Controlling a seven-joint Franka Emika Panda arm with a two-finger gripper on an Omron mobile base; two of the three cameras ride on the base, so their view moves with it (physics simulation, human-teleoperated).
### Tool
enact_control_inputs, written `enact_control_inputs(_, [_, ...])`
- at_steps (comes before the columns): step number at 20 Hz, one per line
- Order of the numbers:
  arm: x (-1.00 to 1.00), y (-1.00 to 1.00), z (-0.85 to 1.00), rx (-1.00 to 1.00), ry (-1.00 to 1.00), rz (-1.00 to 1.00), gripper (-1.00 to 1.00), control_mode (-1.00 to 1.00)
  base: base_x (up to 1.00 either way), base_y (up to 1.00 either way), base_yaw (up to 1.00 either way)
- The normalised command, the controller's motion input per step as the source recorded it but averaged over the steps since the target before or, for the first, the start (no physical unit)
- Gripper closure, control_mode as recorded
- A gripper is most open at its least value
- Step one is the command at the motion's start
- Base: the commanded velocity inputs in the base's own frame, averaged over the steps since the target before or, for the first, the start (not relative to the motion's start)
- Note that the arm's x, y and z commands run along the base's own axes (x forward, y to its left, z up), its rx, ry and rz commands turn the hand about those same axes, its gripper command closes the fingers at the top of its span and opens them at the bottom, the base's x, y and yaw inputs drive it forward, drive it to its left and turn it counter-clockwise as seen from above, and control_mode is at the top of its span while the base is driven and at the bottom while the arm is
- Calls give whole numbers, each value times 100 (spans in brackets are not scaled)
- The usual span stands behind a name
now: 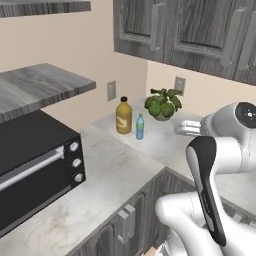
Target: Place the drinks on the dining counter in a tight cluster.
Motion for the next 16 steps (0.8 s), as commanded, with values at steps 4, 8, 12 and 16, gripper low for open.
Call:
enact_control_inputs(4, [0,0,0,0,0,0,-100,100,100,0,0])
enact_control_inputs(8, [0,0,0,0,0,0,-100,100,100,10,0])
enact_control_inputs(12, [0,0,0,0,0,0,-100,100,45,4,0])
enact_control_inputs(16, [0,0,0,0,0,0,-100,100,0,0,0])
